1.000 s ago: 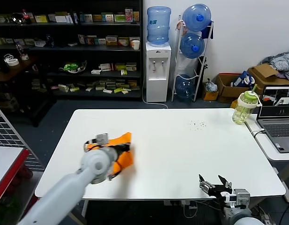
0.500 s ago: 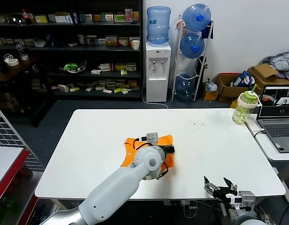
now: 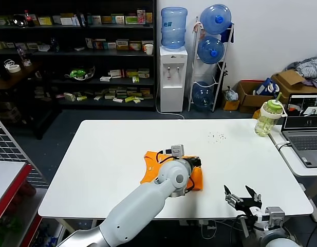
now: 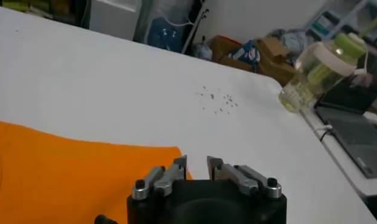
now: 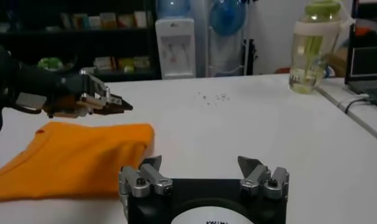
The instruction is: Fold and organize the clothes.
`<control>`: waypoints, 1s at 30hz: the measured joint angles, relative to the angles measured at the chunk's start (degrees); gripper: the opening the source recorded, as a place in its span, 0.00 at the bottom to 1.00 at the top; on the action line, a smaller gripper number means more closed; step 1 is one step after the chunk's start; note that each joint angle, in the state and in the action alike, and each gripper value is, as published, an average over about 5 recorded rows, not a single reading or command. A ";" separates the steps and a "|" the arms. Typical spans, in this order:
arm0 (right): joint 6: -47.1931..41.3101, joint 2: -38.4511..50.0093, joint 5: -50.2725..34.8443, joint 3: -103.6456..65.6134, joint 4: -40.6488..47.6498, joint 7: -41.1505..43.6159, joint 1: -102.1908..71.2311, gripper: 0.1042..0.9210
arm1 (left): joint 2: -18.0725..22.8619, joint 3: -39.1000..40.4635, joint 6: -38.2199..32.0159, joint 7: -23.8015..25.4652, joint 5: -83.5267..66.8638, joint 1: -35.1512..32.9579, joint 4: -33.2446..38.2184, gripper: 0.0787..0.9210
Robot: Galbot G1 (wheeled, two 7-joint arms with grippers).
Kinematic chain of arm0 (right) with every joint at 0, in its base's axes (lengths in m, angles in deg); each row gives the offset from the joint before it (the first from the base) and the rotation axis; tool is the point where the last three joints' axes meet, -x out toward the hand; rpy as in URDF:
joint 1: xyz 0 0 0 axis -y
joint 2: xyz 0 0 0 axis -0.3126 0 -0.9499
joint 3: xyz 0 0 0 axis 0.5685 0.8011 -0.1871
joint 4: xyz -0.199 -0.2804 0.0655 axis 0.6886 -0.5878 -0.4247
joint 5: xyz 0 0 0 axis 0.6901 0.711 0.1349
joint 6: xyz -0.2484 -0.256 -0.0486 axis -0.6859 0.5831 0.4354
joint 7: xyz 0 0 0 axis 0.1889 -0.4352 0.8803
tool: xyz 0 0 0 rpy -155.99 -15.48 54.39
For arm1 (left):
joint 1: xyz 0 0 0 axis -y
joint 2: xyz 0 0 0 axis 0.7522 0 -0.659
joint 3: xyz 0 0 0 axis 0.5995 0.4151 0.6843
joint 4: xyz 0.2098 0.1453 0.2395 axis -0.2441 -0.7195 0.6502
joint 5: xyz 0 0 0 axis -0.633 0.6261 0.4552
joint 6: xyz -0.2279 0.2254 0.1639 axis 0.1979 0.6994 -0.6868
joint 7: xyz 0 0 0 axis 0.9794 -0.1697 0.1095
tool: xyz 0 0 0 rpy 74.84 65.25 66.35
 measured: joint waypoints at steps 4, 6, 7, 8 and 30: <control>4.15 0.18 1.65 -1.10 1.03 3.93 0.57 0.88 | -1.82 -3.17 -2.19 4.42 3.60 -2.67 3.06 0.42; 6.64 -0.01 2.83 -1.86 1.79 6.10 0.58 0.88 | -3.72 -5.54 -4.13 7.72 6.44 -5.05 5.58 0.49; 7.98 -0.17 3.47 -2.29 2.25 7.22 0.54 0.88 | -4.88 -6.97 -5.36 9.64 8.11 -6.56 7.05 0.52; 9.31 -0.36 4.08 -2.72 2.72 8.29 0.49 0.88 | -6.11 -8.51 -6.71 11.64 9.89 -8.27 8.56 0.55; 33.36 -13.88 17.66 -8.84 13.33 24.29 0.14 0.88 | -8.90 -46.56 -44.12 49.61 44.68 -55.93 24.06 0.88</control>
